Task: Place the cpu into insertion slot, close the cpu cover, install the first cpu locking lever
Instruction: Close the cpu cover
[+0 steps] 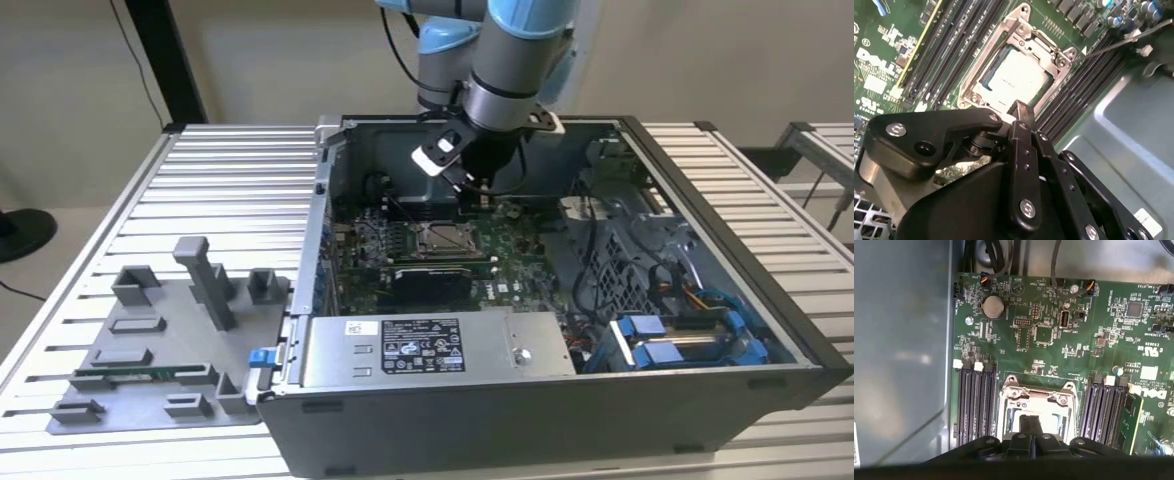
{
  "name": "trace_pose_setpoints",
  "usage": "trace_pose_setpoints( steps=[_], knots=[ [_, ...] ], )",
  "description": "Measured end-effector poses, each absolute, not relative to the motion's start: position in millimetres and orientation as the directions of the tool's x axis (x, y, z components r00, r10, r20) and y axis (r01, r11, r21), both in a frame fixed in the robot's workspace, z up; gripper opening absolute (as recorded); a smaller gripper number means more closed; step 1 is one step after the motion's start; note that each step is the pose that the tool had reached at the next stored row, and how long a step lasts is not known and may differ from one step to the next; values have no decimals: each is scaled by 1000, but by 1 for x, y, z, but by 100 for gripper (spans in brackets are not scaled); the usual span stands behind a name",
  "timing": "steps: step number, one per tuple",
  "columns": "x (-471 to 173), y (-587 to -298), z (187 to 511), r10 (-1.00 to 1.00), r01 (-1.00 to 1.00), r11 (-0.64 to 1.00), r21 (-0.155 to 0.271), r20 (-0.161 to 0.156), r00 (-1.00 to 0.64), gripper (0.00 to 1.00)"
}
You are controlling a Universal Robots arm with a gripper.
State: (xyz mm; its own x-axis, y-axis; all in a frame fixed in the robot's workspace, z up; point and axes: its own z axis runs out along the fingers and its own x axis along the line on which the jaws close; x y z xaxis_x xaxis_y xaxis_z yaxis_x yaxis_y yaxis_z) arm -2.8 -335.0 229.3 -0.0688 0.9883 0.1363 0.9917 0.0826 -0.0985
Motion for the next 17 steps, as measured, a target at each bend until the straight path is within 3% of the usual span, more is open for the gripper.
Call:
trace_pose_setpoints(
  steps=[7,17],
  knots=[
    [-12,-335,234,988,992,82,-97,137,-68,0],
    [-45,-333,234,988,995,82,-61,134,-73,0]
  ],
)
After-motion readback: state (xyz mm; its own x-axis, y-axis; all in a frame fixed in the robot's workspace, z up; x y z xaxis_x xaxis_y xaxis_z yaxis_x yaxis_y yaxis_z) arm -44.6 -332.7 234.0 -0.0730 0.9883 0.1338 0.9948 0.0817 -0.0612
